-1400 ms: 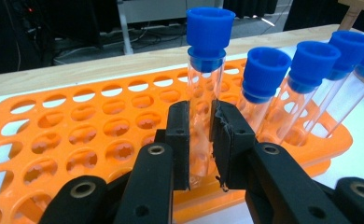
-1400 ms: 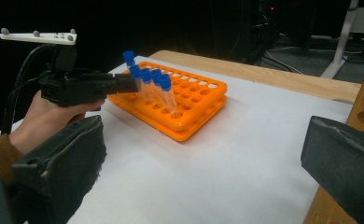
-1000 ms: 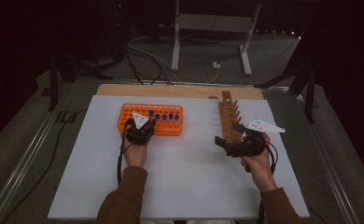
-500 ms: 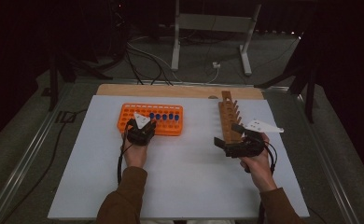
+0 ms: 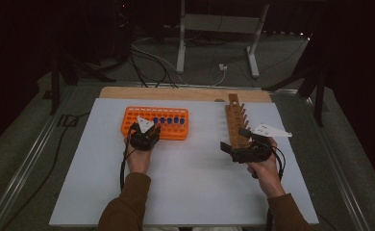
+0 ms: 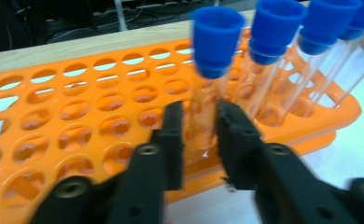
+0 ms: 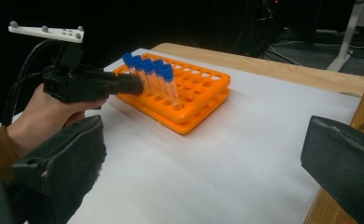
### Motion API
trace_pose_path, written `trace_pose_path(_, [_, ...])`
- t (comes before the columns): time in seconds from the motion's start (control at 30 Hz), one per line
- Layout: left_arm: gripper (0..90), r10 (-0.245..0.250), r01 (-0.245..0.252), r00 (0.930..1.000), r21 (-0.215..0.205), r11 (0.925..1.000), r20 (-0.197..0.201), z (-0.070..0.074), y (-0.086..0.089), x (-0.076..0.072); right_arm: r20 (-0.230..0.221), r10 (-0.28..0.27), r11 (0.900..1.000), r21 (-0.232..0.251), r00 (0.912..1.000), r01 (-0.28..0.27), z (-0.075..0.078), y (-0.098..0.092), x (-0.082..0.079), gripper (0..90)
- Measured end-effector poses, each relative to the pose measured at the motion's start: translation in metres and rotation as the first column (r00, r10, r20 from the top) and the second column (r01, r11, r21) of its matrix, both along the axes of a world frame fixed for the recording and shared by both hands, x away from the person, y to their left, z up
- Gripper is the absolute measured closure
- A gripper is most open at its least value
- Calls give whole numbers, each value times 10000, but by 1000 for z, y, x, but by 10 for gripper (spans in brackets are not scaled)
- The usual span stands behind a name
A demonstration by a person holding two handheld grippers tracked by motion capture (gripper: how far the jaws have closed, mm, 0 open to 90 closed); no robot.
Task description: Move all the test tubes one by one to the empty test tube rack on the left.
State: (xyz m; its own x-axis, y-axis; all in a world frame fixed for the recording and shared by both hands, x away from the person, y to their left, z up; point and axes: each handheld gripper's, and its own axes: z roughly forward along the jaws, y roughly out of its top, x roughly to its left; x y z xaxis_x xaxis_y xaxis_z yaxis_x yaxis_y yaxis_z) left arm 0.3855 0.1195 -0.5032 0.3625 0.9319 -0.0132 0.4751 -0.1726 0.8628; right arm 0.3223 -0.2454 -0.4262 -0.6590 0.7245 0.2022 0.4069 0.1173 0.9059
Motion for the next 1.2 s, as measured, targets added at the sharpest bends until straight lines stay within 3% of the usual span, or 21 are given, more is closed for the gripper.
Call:
trace_pose_path(0.13, [582,-149,150,9999,-84,9999,48,3,8,-5,23,-32,10000,15,10000,32,-2,-2,-1,0])
trace_pose_path(0.3, [425,-82,118,9991,-842,9964,421,17,29,-18,295,-196,9998,55,9994,195,-3,-3,-5,0])
trace_pose_path(0.47, [283,-61,150,9965,-1053,9943,838,35,48,-36,513,-295,9995,141,9982,288,-3,-6,-8,0])
trace_pose_path(0.6, [175,-221,312,9947,-896,9955,1008,47,58,-52,680,-339,9994,94,9971,334,-3,-5,-13,0])
trace_pose_path(0.9, [41,-409,574,9873,-1047,9928,1532,67,80,-93,812,-481,9988,108,9955,473,-5,-9,-19,0])
trace_pose_path(1.2, [11,-253,472,9789,-1039,9935,2030,66,103,-124,934,-579,9983,51,9939,577,-10,-12,-26,0])
